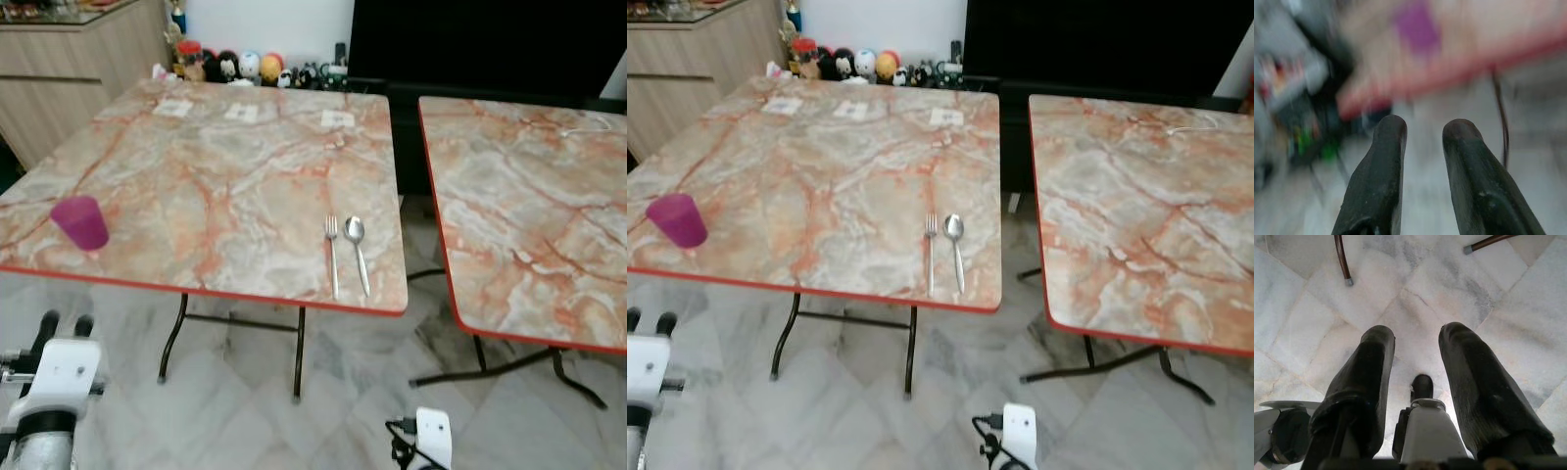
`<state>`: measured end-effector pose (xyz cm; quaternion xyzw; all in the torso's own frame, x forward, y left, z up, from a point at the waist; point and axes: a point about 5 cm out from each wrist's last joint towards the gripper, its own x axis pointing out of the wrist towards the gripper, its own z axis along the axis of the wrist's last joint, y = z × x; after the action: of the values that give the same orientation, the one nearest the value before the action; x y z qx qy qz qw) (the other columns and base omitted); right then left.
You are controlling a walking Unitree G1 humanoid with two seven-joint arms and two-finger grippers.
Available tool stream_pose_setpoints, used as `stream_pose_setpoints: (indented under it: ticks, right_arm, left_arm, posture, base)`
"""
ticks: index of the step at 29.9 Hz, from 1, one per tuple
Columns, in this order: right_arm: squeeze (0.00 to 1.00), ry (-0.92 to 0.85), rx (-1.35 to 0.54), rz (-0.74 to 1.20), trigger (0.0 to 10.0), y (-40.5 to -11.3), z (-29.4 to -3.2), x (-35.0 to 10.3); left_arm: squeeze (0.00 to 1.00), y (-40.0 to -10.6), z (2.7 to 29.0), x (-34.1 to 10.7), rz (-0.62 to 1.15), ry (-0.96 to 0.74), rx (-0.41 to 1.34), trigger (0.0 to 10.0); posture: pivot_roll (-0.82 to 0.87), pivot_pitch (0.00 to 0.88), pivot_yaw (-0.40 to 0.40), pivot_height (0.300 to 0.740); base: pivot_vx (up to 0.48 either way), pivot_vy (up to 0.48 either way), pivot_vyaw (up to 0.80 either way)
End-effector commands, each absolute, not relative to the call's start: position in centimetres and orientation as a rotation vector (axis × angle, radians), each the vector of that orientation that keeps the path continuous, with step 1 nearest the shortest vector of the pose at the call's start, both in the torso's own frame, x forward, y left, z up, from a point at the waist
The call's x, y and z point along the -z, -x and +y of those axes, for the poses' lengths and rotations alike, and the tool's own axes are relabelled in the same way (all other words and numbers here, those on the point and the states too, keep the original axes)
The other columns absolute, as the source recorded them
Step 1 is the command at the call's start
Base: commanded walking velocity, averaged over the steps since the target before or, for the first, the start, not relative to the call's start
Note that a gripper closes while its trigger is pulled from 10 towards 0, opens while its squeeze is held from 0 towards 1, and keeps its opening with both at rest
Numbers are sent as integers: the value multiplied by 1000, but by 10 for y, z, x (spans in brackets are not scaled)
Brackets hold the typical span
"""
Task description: Setting the table
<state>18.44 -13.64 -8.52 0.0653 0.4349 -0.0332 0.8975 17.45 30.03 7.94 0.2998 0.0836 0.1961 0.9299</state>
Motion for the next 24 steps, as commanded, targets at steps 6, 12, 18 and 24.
stream_pose_setpoints:
  ticks: [6,12,18,24]
  right_arm:
    - [0,-135,72,905,10000,-184,-137,86]
    - [0,-138,82,902,10000,-184,-137,85]
    - [0,-138,83,899,10000,-186,-137,85]
    - [0,-146,89,892,10000,-186,-136,84]
  left_arm:
    - [0,-186,297,-24,408,-472,-320,10000]
    - [0,-189,296,10,570,-397,-296,10000]
    - [0,-193,275,43,735,-316,-180,10000]
    - [0,-195,255,56,810,-226,-112,10000]
  posture:
    - [167,0,-37,740]
    - [157,0,-41,740]
    - [155,0,-49,740]
    - [122,0,-40,740]
  base:
    - [0,0,0]
    - [0,0,0]
    - [0,0,0]
    - [0,0,0]
